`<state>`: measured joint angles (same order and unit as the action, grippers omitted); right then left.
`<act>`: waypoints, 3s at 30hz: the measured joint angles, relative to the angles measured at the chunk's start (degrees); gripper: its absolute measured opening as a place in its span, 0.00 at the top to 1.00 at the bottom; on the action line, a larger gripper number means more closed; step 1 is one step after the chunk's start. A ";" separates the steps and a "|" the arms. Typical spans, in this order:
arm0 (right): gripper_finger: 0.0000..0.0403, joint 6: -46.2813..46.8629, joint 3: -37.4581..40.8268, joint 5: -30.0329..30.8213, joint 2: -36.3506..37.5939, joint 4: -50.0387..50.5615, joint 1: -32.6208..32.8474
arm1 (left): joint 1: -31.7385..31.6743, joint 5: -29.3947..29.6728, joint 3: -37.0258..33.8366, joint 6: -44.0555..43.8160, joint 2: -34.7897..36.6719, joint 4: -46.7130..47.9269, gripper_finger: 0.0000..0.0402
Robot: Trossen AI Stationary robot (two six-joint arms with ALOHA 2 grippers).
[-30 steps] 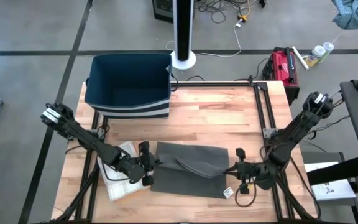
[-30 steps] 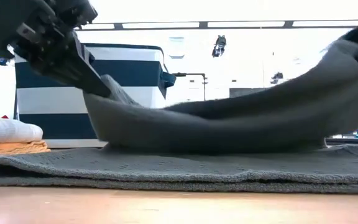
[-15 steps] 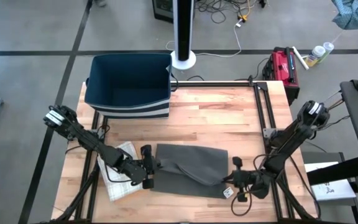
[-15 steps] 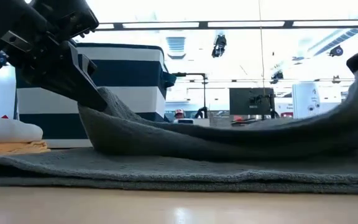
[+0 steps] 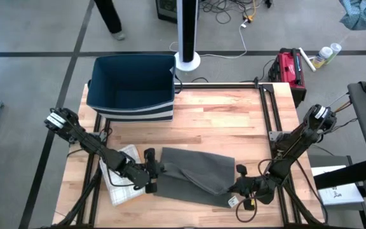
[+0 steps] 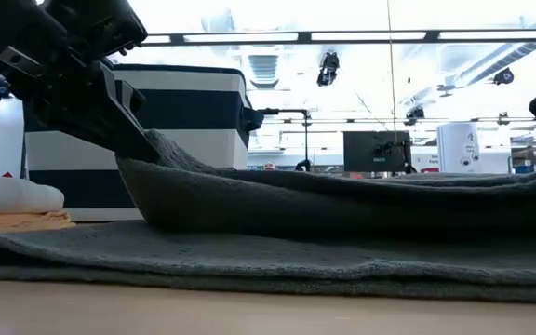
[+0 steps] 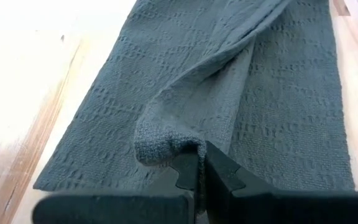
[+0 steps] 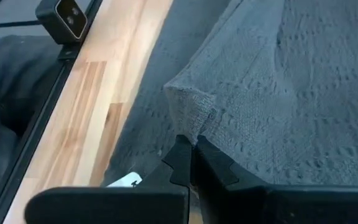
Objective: Fold towel
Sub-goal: Fold the gray kitchen towel
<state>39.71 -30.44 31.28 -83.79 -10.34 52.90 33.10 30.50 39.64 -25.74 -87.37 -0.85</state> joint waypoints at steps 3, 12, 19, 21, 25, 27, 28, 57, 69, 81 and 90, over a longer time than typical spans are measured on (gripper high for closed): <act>0.99 -1.48 -0.06 0.45 0.27 -0.01 0.00 | -0.01 0.00 0.02 0.66 0.03 -0.01 1.00; 0.99 -7.32 -3.09 0.86 2.99 -1.29 0.24 | 1.00 0.00 3.53 7.48 0.31 0.16 1.00; 0.99 -3.19 -2.79 -3.31 0.82 -0.73 0.39 | 1.78 -0.14 4.49 5.52 0.31 2.75 1.00; 0.98 -0.85 -2.69 -3.34 -0.64 -1.08 0.37 | 1.79 -1.49 4.15 4.02 0.31 2.82 1.00; 0.94 2.73 -2.61 -4.84 -3.76 -1.02 0.35 | 1.84 -4.42 4.07 2.61 0.31 2.93 0.99; 0.91 3.56 -2.58 -6.40 -4.86 -0.86 0.35 | 1.84 -6.07 4.05 2.69 0.31 3.13 0.97; 0.90 4.15 -2.55 -6.49 -5.19 -0.83 0.35 | 1.84 -6.11 4.04 2.68 0.31 3.18 0.96; 0.66 3.78 -2.91 -3.31 -4.03 -2.35 0.33 | 7.87 0.15 12.07 7.72 -2.50 13.67 0.72; 0.65 3.01 -5.67 -3.23 -10.15 -2.43 0.01 | 7.41 1.35 16.62 12.70 -10.14 15.73 0.72; 0.65 1.28 -5.70 -3.18 -9.66 -2.38 -0.51 | -3.66 -4.84 21.65 0.96 -9.82 29.82 0.72; 0.63 0.32 -5.70 -3.19 -7.92 -2.31 -0.72 | -6.04 -24.64 22.38 0.62 -11.98 29.49 0.81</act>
<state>40.03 -36.14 28.10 -91.71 -12.65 52.18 27.07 5.86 62.02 -25.11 -99.35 28.64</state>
